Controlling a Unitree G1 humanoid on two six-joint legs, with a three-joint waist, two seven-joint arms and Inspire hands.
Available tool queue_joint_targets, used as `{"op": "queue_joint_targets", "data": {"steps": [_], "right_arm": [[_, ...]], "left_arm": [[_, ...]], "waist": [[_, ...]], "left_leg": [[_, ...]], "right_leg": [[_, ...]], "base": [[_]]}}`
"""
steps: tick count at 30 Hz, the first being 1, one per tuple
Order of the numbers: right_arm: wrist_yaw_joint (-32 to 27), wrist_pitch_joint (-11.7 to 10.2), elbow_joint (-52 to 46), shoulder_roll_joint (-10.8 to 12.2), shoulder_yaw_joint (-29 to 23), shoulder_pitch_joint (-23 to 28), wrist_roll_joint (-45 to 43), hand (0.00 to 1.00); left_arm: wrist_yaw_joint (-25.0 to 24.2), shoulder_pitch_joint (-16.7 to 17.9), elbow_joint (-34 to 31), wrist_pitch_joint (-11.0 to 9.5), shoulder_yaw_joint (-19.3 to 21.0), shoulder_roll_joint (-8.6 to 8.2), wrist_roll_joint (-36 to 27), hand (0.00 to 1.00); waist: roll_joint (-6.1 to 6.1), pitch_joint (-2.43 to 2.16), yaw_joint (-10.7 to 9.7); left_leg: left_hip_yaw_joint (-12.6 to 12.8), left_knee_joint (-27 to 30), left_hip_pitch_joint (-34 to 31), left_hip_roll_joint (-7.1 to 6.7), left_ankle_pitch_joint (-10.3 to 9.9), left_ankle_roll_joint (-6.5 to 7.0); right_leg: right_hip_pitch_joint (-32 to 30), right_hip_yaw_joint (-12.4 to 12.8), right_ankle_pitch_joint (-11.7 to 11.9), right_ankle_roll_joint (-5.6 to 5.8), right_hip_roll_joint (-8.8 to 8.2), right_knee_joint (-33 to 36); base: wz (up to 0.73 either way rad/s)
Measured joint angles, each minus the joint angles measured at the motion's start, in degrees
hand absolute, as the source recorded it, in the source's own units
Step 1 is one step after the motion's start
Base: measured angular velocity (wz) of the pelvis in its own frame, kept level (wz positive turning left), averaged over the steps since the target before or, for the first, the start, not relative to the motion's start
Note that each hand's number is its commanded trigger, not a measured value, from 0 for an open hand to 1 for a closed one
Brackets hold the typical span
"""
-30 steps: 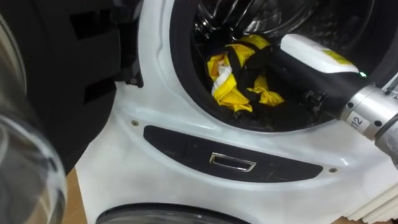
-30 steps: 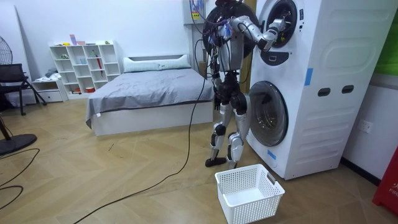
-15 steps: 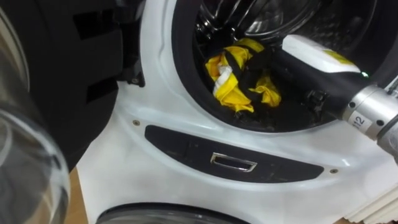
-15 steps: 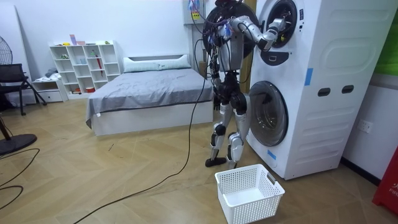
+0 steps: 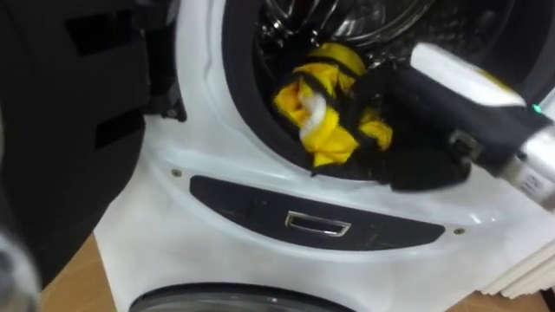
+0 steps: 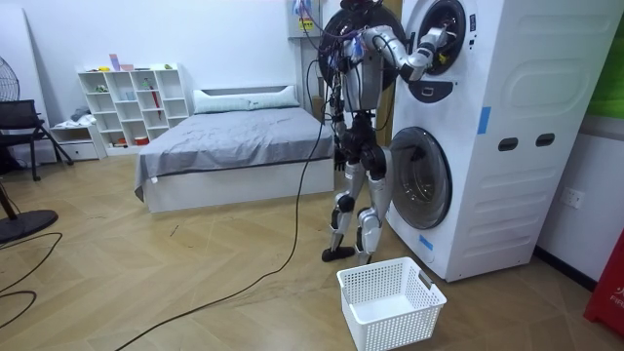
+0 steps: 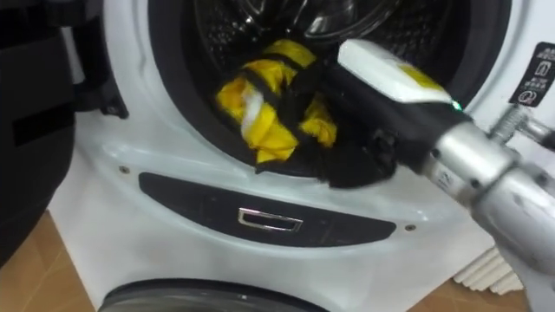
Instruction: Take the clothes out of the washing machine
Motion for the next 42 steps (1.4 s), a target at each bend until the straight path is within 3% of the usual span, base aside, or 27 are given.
{"op": "queue_joint_targets", "data": {"steps": [3,6,10,13,18,24,31,36,42], "right_arm": [[-1.6,-2.6,-0.6,0.4,-2.2,3.7,4.8,1.0],[-2.6,-5.1,-0.8,2.9,-3.9,6.7,9.1,1.0],[-2.6,-6.9,-1.2,3.0,-6.7,10.4,14.0,1.0],[-3.4,-8.3,-1.4,3.7,-9.6,15.5,17.2,1.0],[-7.5,-7.2,7.4,5.0,-16.6,17.5,23.6,1.0],[-14.7,-5.3,11.4,6.2,-23.4,18.7,24.4,1.0],[-18.8,-2.6,14.2,6.7,-23.8,22.4,23.5,1.0],[-22.6,-2.5,16.3,6.7,-25.3,22.7,32.3,1.0],[-27.1,-2.5,18.9,6.7,-25.7,23.5,33.4,1.0]], "left_arm": [[0.1,1.0,0.0,-0.5,0.4,-0.18,0.0,0.0],[0.8,1.0,0.0,-1.5,0.6,-0.52,-0.1,0.0],[1.5,1.3,-0.2,-2.5,0.8,-0.75,0.5,0.0],[1.8,1.7,-0.2,-2.7,1.8,-1.27,0.5,0.0],[2.2,1.9,0.3,-3.7,2.9,-1.13,1.7,0.0],[2.4,1.7,0.2,-4.2,3.9,-0.62,2.2,0.0],[2.6,2.3,1.7,-4.5,3.9,0.18,2.2,0.0],[2.6,2.1,2.3,-4.9,3.7,1.16,2.1,0.0],[2.6,2.7,2.2,-4.9,3.7,1.92,2.1,0.0]], "waist": [[1.23,0.07,-1.4],[2.56,-0.01,-2.5],[2.93,-0.19,-4.7],[2.93,-0.23,-5.0],[2.95,-0.19,-8.6],[3.02,-0.25,-10.7],[3.0,-0.16,-13.6],[2.6,-0.05,-15.6],[2.37,-0.02,-16.0]], "left_leg": [[1.0,-0.1,0.6,-0.03,-0.2,0.18],[1.9,-0.1,0.7,0.04,-0.7,0.44],[2.1,0.0,0.7,-0.02,-0.7,0.48],[4.3,0.0,1.8,0.04,-0.7,0.48],[6.7,-0.1,1.8,-0.11,-1.1,0.89],[10.0,0.0,1.8,0.27,-2.0,0.83],[13.3,0.1,2.2,0.97,-2.5,0.07],[14.7,0.3,1.8,1.26,-2.7,-0.29],[17.3,0.3,2.5,2.03,-3.5,-0.86]], "right_leg": [[0.2,1.3,0.0,0.03,0.02,0.1],[0.2,1.4,0.0,0.05,-0.02,0.1],[0.4,1.6,0.1,0.1,-0.13,0.2],[0.9,4.3,0.1,0.12,0.05,0.2],[0.3,6.8,0.6,0.89,0.27,0.3],[-1.4,9.4,0.7,1.1,1.08,1.4],[-2.7,11.7,0.8,0.92,2.82,3.0],[-3.6,13.0,1.0,0.56,3.5,3.0],[-3.8,13.9,1.2,0.29,4.55,3.0]], "base": [[-0.13],[-0.06],[0.13],[-0.12],[-0.26],[-0.34],[-0.31],[-0.15],[-0.2]]}}
